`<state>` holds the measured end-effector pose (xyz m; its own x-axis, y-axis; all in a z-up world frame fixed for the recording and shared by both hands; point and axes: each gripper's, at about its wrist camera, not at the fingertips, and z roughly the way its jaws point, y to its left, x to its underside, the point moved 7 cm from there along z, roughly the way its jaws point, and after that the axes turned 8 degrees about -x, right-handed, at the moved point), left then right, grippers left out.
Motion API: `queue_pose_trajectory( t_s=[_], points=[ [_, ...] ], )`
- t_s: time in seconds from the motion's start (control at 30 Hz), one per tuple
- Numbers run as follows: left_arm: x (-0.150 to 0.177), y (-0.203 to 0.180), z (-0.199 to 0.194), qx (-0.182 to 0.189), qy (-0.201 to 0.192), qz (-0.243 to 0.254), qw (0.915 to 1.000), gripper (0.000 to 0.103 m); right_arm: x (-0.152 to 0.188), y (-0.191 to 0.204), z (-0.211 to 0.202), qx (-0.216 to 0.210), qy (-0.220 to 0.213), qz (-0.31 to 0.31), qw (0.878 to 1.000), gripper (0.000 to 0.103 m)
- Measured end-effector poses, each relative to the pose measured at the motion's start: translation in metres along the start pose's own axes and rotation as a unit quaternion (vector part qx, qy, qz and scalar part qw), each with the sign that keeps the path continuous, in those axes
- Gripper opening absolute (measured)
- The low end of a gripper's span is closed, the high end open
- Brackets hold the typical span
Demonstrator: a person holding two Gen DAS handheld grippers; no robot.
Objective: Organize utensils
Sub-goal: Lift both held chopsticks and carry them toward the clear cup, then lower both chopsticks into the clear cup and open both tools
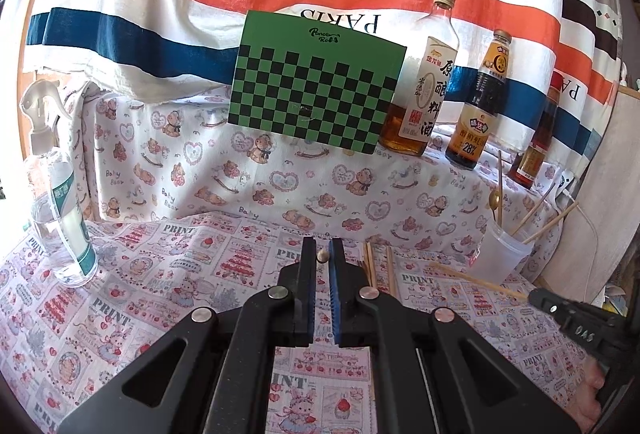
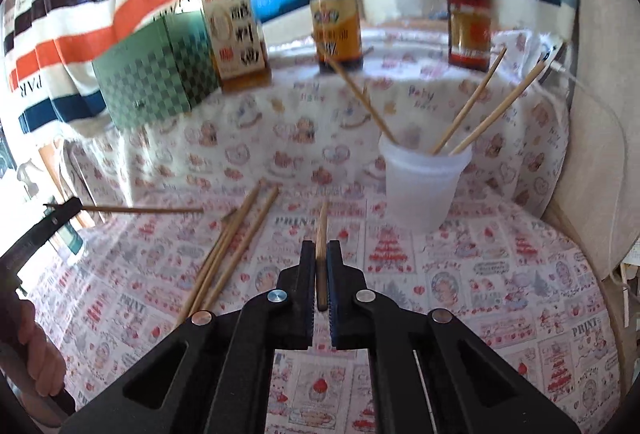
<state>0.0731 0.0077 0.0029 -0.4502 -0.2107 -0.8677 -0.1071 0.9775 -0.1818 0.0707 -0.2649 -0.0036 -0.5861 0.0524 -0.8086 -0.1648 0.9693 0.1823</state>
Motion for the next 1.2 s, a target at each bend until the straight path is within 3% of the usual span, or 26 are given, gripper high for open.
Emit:
queue_pose_trajectory(
  t_s=[0.17, 0.4, 0.6, 0.9, 1.2],
  points=[
    [0.000, 0.000, 0.000, 0.000, 0.000, -0.002, 1.0000, 0.005, -0.017, -0.002, -0.026, -0.008, -0.062, 0.006, 0.998, 0.006],
    [-0.007, -0.002, -0.010, 0.030, -0.017, -0.007, 0.9994, 0.005, -0.021, 0.000, -0.033, -0.012, -0.074, 0.009, 0.997, 0.006],
    [-0.023, -0.015, -0.012, 0.029, -0.021, -0.005, 0.9993, 0.005, -0.040, -0.001, -0.046, -0.007, -0.079, 0.014, 0.997, 0.006],
    [-0.050, -0.055, -0.012, 0.035, -0.022, 0.012, 0.9991, 0.005, -0.077, -0.010, -0.059, 0.002, -0.071, -0.002, 0.997, 0.006],
    [-0.091, -0.118, -0.038, 0.096, -0.043, 0.044, 0.9934, 0.005, -0.129, -0.032, -0.080, 0.009, -0.105, 0.006, 0.994, 0.006]
  ],
)
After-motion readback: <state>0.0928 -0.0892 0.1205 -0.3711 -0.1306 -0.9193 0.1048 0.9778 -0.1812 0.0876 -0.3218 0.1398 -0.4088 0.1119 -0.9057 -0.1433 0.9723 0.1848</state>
